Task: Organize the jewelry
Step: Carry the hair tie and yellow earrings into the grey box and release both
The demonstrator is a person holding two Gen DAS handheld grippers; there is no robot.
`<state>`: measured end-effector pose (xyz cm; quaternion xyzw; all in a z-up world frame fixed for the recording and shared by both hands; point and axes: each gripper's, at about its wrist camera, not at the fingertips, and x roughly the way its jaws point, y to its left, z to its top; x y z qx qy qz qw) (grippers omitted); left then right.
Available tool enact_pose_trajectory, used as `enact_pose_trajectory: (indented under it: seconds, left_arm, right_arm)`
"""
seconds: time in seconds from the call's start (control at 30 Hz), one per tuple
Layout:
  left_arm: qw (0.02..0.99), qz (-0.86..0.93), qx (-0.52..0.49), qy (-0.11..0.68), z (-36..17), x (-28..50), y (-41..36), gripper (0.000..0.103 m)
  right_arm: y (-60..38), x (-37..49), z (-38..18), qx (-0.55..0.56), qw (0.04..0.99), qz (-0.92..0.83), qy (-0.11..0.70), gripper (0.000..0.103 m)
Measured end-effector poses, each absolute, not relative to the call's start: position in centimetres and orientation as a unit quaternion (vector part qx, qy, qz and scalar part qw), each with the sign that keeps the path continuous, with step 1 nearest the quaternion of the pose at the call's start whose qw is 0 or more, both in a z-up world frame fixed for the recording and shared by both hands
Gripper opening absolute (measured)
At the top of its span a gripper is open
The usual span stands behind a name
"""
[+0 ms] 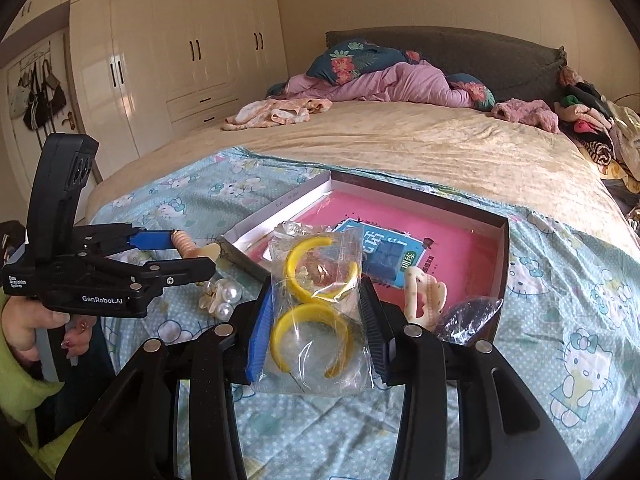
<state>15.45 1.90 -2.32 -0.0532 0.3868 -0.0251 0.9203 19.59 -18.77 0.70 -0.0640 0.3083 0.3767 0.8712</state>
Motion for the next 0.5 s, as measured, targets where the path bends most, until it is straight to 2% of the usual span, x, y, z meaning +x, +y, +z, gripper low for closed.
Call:
enact_pose_trajectory:
  seconds: [0.5]
  left_arm:
    - [0.917,-0.005,-0.05,0.396,-3.7,20.0,2.8,0.065]
  right_arm:
    - [-18.1,23.2,-0.1,-0.063,0.876,0.361,0.313,0.04]
